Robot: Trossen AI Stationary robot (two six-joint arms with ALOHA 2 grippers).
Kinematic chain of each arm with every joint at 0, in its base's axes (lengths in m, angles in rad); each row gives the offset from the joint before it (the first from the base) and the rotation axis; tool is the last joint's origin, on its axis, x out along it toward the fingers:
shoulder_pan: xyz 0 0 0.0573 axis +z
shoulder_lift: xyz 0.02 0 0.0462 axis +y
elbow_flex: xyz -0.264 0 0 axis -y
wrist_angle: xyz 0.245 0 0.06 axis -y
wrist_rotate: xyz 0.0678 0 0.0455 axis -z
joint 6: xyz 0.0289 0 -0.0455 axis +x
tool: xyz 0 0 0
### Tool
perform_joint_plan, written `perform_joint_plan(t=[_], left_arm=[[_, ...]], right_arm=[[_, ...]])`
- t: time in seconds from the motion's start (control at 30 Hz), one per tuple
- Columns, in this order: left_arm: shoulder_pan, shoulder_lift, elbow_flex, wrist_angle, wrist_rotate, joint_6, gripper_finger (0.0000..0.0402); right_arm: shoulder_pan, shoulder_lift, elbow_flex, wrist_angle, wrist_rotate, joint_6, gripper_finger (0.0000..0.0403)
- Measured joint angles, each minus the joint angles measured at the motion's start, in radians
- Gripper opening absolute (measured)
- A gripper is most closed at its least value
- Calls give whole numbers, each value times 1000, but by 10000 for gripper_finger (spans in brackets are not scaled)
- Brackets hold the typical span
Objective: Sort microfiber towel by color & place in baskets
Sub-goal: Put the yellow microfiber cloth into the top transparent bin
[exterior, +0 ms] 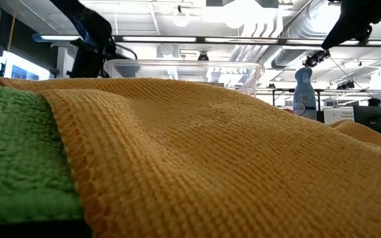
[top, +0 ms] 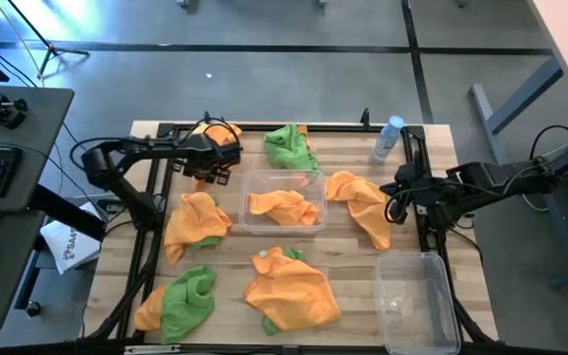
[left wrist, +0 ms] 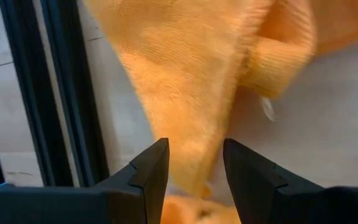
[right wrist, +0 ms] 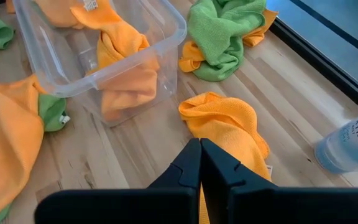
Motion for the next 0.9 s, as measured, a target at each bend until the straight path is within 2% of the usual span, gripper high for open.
perform_joint_plan(t=[0.17, 0.23, 0.33, 0.4, 0.53, 0.67, 0.9], left_arm=[[24, 64, 0, -26, 6, 44, 133], [29, 69, 0, -52, 20, 47, 109], [20, 39, 0, -85, 20, 32, 43], [11, -10, 0, -89, 20, 22, 12], [-8, -147, 19, -137, 16, -18, 6], [-53, -313, 88, -232, -32, -82, 2], [-181, -551, 303, -278, -258, -155, 1]], right_arm=[[0, 0, 0, 3, -1, 1, 0], [0, 0, 0, 12, -1, 1, 0], [0, 0, 0, 15, -1, 1, 0], [0, 0, 0, 15, -1, 1, 0], [0, 1, 0, 15, 7, -1, 0], [0, 2, 0, 15, 34, -2, 0], [0, 2, 0, 1, 80, -3, 0]])
